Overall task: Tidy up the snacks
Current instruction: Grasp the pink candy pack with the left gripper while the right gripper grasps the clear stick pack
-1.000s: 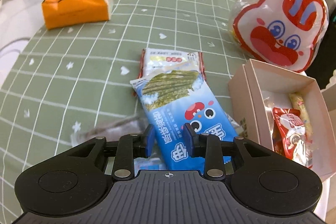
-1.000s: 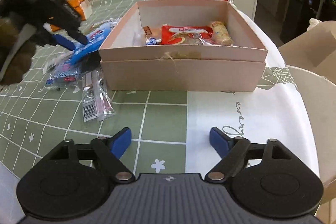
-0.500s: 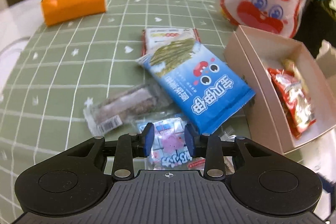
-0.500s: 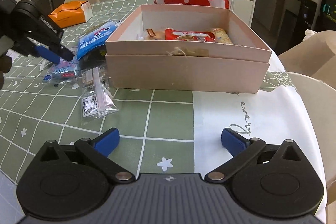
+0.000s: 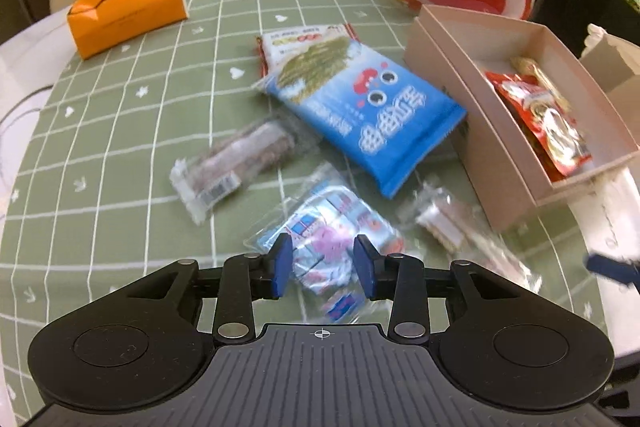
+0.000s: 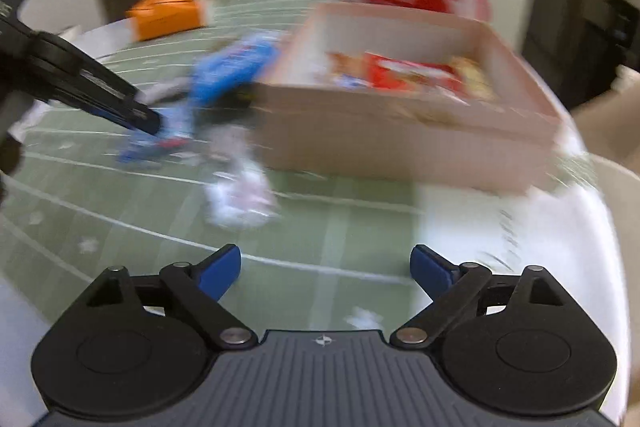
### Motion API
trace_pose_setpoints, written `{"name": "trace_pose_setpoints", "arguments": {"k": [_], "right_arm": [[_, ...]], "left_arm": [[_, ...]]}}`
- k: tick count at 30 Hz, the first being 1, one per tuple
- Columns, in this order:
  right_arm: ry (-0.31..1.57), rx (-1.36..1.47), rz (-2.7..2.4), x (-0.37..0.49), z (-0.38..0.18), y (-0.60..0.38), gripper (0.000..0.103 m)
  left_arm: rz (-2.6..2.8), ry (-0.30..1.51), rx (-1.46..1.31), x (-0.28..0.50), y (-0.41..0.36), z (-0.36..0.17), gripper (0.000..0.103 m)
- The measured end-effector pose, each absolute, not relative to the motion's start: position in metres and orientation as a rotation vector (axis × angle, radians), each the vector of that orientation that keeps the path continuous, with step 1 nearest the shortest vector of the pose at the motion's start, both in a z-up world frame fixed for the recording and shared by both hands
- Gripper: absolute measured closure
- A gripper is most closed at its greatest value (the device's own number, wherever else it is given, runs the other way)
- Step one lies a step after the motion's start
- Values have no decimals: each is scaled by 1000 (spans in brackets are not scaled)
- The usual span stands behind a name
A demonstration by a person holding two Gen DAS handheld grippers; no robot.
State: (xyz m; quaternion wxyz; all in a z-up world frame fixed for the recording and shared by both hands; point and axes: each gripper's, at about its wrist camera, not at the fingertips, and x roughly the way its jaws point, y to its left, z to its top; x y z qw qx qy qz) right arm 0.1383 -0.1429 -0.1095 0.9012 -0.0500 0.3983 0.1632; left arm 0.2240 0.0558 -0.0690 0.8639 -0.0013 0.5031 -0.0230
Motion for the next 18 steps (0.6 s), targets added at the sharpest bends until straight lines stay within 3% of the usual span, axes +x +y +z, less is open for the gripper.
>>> {"name": "trace_pose_setpoints", "arguments": {"k": [2,4,6,12,18], "right_arm": [[795,-113,389,145,-103,-124,16],[785,-103,420,158,-101,-106,27],[822,-107,434,173,-104,-89,65],[871,-143,385,159,-104,-85,68],[836,-143,321,113,-110,-133,67]], "left_arm": [[-44,1067,-33,216,64,-69,64],[-49,1080,-114,207,75,-69,66],[-48,1078,-197,198,88,-69,66],[-5,1041,-396,201,110,-73,66],[-33,1078,-310,234,73,-80,59]]}}
